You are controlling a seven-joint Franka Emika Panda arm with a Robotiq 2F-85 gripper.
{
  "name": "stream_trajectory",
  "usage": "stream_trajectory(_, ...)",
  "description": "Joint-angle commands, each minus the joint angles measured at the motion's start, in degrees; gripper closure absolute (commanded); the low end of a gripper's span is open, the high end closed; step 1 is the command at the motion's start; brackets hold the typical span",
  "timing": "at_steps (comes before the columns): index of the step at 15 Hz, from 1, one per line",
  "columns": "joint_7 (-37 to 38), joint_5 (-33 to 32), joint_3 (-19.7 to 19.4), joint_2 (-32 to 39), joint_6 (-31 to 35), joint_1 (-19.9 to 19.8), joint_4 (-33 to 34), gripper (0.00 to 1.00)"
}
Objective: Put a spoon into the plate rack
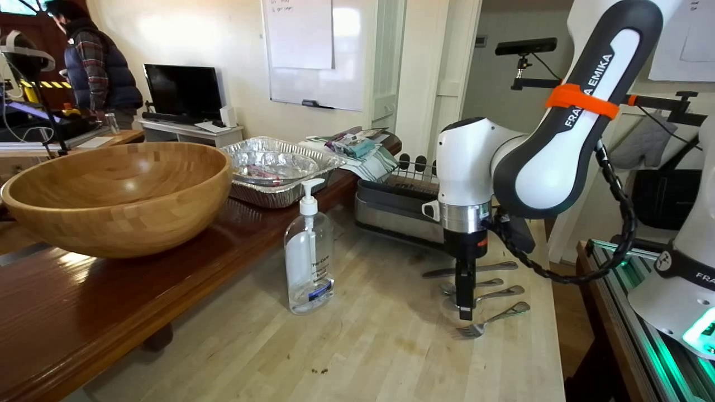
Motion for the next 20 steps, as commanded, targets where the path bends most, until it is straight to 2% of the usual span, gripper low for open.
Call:
stream_trajectory(1, 3.0, 2.7, 0.1, -0.5, -2.1, 0.1, 0.0, 0.03)
stream_trajectory(5, 5.8, 2.0, -0.7, -0.3, -2.8, 0.4, 0.2, 0.00)
stream_trajectory(10, 8.7, 1.4, -1.6, -0.4, -3.5, 0.6, 0.2, 0.02)
stream_trajectory(12, 10.0, 1.1, -2.1, -0.5, -3.7, 0.8, 0.1, 0.09)
stream_trajectory(13, 10.4, 1.0, -2.3, -0.5, -3.7, 0.8, 0.2, 0.17)
stream_trajectory(14, 12.0, -0.3, -3.0, -0.5, -4.0, 1.3, 0.3, 0.33)
stream_trajectory(15, 12.6, -0.7, -3.3, -0.4, -3.9, 1.4, 0.4, 0.34)
stream_trajectory(16, 13.6, -1.2, -3.7, -0.3, -4.2, 1.7, 0.6, 0.41)
stream_trajectory(17, 14.1, -1.2, -3.8, -0.2, -4.3, 1.7, 0.7, 0.40)
stream_trajectory(18, 14.6, -1.3, -4.0, -0.2, -4.3, 1.8, 0.7, 0.15)
stream_trajectory(20, 16.1, -2.0, -4.5, -0.3, -3.9, 2.2, 0.7, 0.13)
